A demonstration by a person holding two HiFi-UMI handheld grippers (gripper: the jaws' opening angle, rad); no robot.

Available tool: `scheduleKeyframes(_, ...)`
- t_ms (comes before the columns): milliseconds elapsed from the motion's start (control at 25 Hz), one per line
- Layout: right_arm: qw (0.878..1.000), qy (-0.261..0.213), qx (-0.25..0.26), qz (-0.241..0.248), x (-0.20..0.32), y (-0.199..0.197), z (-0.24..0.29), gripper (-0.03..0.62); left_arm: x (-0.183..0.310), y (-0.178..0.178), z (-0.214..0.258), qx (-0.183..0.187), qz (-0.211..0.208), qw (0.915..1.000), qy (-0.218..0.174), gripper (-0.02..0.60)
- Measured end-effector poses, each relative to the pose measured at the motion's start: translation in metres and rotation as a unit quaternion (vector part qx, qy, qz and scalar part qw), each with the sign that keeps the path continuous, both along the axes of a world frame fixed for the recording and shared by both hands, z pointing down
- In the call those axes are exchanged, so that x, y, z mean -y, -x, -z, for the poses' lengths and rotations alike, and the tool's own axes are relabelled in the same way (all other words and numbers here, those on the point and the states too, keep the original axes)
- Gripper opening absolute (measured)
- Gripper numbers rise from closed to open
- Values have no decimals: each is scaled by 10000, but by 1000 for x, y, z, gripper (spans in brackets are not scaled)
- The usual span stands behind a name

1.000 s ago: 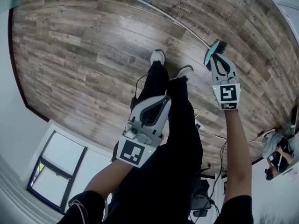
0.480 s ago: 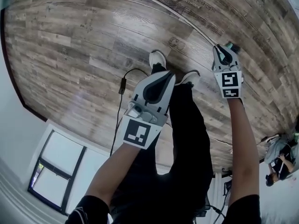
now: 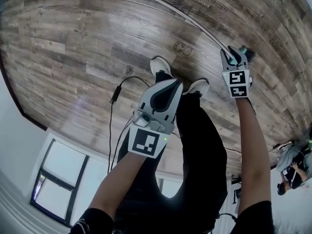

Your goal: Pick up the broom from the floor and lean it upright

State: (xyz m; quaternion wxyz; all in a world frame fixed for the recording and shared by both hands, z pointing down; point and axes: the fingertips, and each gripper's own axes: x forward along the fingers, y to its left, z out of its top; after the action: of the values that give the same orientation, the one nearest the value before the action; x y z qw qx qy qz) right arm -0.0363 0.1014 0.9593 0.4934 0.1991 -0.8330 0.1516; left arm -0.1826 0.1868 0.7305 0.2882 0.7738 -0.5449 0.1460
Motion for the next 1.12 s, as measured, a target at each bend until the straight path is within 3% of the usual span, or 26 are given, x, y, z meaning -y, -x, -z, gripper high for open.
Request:
scheduleKeyframes(80,10000,38,23,81,-2,8,-17,95,5,2,-6,142,-142,9998,-76,20)
scheduleKeyframes(280,9997,62,-58,226,0,8,-57,98,15,20,-30,-109,444,9989,39,20)
scheduleKeyframes(520,9979,236,-76,592,-9,10,-100,98,34,51,-32,-157,659,9975,-196,20)
scheduleKeyframes(960,9907,86,-705,1161,-28,-19,-160,98,25,70,-29,-193,525,9976,-397,20)
scheduleKeyframes(1120,9902,117,-827,1123,-29,-24,-175,98,20,82,-25,-124,478,9973,-543,20)
